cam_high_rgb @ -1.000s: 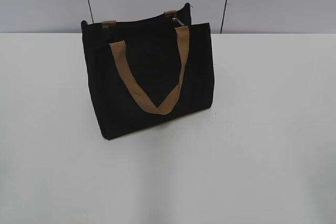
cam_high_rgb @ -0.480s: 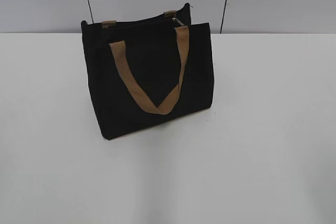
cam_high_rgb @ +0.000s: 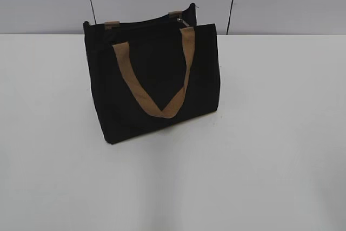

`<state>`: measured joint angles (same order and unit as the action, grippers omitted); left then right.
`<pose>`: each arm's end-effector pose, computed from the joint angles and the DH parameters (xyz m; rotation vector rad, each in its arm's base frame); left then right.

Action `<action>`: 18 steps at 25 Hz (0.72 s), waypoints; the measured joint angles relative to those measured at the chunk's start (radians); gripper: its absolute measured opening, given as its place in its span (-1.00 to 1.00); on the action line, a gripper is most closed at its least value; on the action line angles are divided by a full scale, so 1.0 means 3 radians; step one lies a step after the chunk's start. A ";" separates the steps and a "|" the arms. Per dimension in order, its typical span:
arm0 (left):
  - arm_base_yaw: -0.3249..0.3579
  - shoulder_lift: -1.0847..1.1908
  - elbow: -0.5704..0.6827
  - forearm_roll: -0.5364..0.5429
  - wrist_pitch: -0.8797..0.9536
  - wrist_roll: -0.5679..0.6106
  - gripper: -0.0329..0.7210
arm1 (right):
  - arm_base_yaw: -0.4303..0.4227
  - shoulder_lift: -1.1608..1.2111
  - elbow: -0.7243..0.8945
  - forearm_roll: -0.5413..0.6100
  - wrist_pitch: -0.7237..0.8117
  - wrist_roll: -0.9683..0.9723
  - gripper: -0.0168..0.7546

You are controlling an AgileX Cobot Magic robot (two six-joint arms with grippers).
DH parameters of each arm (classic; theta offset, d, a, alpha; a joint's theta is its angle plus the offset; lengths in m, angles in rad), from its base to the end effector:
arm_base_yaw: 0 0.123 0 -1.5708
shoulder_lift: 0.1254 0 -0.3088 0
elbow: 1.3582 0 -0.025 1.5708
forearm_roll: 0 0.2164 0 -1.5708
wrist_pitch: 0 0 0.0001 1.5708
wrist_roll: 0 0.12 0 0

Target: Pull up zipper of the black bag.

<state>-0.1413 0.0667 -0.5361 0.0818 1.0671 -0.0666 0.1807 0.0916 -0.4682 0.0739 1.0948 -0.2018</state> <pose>-0.0266 0.0125 0.2591 0.0750 2.0772 -0.0284 -0.0235 0.0037 0.2380 -0.4177 2.1602 0.0794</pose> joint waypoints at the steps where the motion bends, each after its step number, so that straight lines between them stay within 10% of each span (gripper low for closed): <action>1: 0.0062 -0.0054 0.0000 0.0000 0.0000 0.0000 0.33 | -0.0035 -0.0049 0.0000 0.0004 0.0000 0.0000 0.40; 18: 0.0200 -0.0239 0.0003 -0.0008 0.0000 0.0000 0.26 | -0.0444 -0.0330 0.0000 0.0063 -0.0001 -0.0001 0.40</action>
<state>-0.0813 -0.0050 -0.5352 0.0794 1.0671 -0.0666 0.0474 -0.0074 -0.4682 0.0927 1.0946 -0.2021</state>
